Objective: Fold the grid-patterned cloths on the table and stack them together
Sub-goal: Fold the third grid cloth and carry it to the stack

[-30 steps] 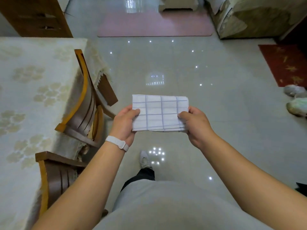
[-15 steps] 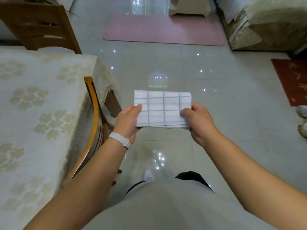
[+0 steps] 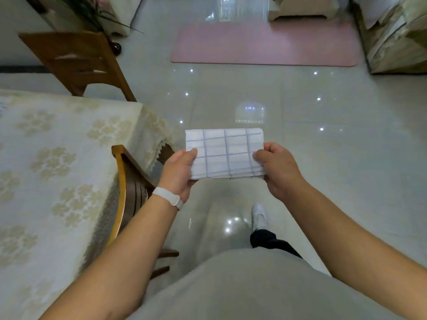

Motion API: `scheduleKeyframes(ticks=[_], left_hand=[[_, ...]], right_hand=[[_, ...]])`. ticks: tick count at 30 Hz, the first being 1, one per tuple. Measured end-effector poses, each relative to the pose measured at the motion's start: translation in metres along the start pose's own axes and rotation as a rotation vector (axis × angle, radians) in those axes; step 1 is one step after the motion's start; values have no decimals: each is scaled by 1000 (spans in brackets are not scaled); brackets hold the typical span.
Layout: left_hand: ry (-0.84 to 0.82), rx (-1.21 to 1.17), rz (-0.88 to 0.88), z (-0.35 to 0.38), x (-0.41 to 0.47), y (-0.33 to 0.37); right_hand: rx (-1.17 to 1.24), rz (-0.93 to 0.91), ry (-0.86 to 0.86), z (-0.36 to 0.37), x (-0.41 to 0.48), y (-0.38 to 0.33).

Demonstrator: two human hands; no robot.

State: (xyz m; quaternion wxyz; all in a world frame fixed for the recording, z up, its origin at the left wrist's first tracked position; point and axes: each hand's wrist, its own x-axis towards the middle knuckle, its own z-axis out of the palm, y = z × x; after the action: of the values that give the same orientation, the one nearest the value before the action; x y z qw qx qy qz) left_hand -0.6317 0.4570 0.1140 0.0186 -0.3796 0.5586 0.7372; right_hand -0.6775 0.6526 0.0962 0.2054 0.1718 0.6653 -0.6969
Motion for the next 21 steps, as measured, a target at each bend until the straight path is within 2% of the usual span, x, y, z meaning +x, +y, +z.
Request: scheduleKeyframes(ticks=[9, 21], left_hand=[[95, -60, 44, 106, 42, 48], [161, -142, 28, 116, 111, 90]], right_hand=[[-63, -57, -125, -46, 96, -90], [-160, -36, -220, -11, 179, -138]])
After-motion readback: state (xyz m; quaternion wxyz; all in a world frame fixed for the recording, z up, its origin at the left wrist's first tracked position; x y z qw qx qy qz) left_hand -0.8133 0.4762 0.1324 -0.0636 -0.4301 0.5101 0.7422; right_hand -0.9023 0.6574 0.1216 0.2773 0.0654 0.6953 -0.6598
